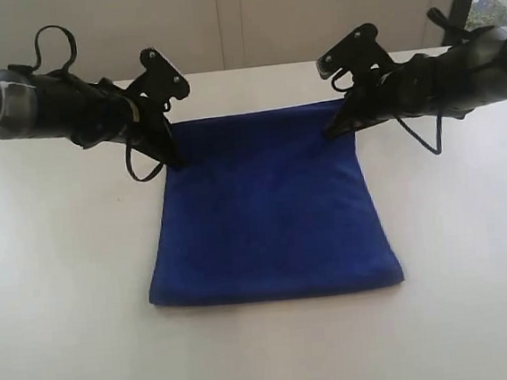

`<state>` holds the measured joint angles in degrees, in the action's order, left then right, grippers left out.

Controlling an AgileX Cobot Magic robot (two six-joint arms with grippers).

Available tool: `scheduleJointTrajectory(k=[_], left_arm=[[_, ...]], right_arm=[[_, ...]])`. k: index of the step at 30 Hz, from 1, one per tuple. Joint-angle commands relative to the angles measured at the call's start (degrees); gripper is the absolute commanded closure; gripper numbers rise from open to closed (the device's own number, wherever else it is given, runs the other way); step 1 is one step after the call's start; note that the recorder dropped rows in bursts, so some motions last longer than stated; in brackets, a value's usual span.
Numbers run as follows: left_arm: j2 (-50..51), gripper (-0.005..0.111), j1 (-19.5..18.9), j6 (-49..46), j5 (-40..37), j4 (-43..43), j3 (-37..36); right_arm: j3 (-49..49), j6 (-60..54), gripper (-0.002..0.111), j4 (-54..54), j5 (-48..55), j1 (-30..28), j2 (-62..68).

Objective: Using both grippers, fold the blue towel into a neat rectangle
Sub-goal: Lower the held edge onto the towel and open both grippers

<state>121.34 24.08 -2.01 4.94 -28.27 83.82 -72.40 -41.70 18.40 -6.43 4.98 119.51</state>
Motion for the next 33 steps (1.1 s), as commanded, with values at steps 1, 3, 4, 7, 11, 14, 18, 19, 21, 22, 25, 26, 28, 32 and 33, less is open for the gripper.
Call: scheduleJointTrajectory(k=[1,3,4,7,11,14,18,19,21,22,25,26,28,32,33], left_arm=[[-0.1,0.107,-0.6,0.6,-4.2,-0.3,2.4],[-0.1,0.107,-0.6,0.6,-6.4,-0.3,4.8],[-0.1,0.107,-0.6,0.6,-6.9,-0.3,5.8],[0.6,0.107,-0.7,0.6,-7.1,-0.3,8.4],[3.1,0.107,-0.7,0.3,-6.6,-0.3,8.9],[3.3,0.107,-0.7,-0.1,-5.7,-0.3,8.9],[3.3,0.107,-0.7,-1.0,-5.3,-0.5,8.9],[3.4,0.107,-0.7,-1.0,-4.6,-0.5,8.9],[3.3,0.107,-0.7,-1.0,-4.3,-0.5,8.9],[3.4,0.106,-0.7,-1.0,-4.3,-0.5,8.9],[3.4,0.095,-0.7,-1.0,-4.2,-0.5,8.9],[3.4,0.084,-0.7,-1.0,-4.4,-0.5,8.9],[3.4,0.072,-0.7,-1.0,-4.9,-0.5,8.9],[3.4,0.059,-0.7,-1.0,-4.9,-0.5,8.9],[3.4,0.058,-0.7,-1.0,-4.9,-0.5,8.9]], right_arm=[[-1.4,-0.6,0.108,-0.3,0.1,-0.5,-0.8],[-2.1,-0.6,0.108,-0.3,0.4,-0.5,-1.4],[-2.4,-0.6,0.108,-0.3,0.6,-0.5,-1.6],[-4.3,-0.6,0.108,-0.3,0.7,-0.5,-1.2],[-6.5,-0.6,0.108,-0.3,0.9,-0.5,1.4],[-7.0,-0.6,0.108,-0.3,-0.3,-0.5,2.6],[-7.0,-0.6,0.108,-0.3,-0.6,-0.5,4.3],[-7.0,-0.6,0.108,-0.3,-0.6,-0.5,4.4],[-7.0,-0.6,0.108,-0.3,-1.0,-0.5,4.7],[-7.0,-0.6,0.108,-0.3,-1.0,-0.5,4.8],[-7.0,-0.6,0.104,-0.3,-1.0,-0.5,5.0],[-7.0,-0.6,0.097,-0.3,-1.0,-0.5,5.0],[-7.0,-0.6,0.088,-0.3,-1.5,-0.5,5.0],[-7.0,-0.5,0.072,-0.3,-2.2,-0.5,5.0],[-7.0,-0.5,0.07,-0.3,-2.5,-0.5,5.0]])
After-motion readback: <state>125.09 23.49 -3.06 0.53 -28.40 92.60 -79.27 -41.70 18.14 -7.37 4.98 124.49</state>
